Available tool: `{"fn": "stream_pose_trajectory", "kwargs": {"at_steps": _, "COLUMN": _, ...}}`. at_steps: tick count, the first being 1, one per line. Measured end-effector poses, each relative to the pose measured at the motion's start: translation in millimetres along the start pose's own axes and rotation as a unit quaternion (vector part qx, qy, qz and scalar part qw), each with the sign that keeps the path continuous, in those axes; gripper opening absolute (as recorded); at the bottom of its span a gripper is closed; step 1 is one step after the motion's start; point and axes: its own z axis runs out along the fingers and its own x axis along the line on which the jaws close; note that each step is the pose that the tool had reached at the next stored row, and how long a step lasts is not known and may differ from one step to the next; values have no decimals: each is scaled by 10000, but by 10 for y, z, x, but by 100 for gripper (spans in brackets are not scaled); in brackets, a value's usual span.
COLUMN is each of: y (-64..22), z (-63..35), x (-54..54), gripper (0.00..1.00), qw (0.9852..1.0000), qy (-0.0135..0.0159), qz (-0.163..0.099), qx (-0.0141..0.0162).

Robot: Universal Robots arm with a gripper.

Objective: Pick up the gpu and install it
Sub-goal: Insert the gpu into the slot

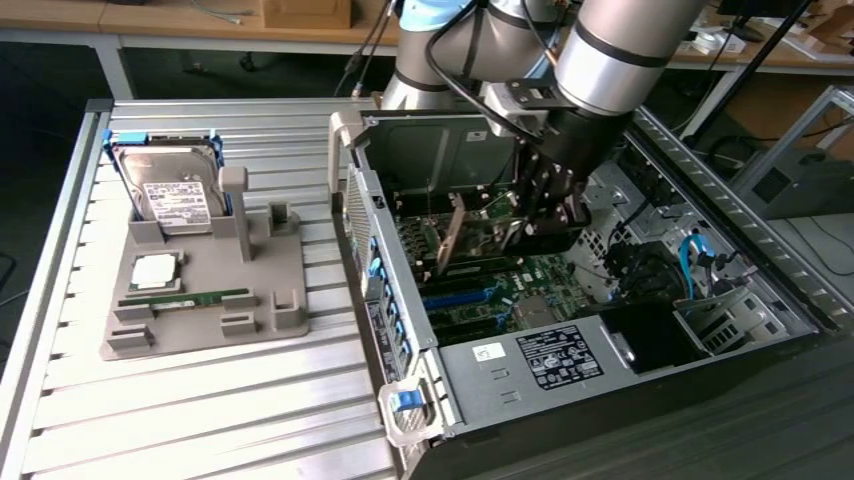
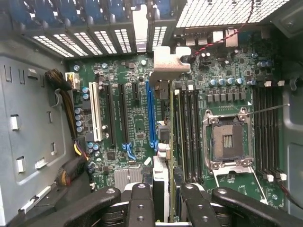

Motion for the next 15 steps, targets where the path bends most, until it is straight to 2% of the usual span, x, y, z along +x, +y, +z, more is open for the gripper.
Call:
{"fn": "stream_pose_trajectory", "kwargs": {"at_steps": 5, "y": 56, "z": 20, "x": 12, "gripper": 27, "qw": 10000, "qy": 1, "qz": -2, "qx": 0}}
{"fn": "stream_pose_trajectory", "kwargs": {"at_steps": 11, "y": 181, "z": 71, "x": 22, "gripper": 27, "qw": 10000, "qy": 0, "qz": -2, "qx": 0}}
{"fn": "stream_pose_trajectory", "kwargs": {"at_steps": 15, "y": 206, "z": 135, "x": 26, "gripper": 27, "qw": 10000, "qy": 0, "qz": -2, "qx": 0}}
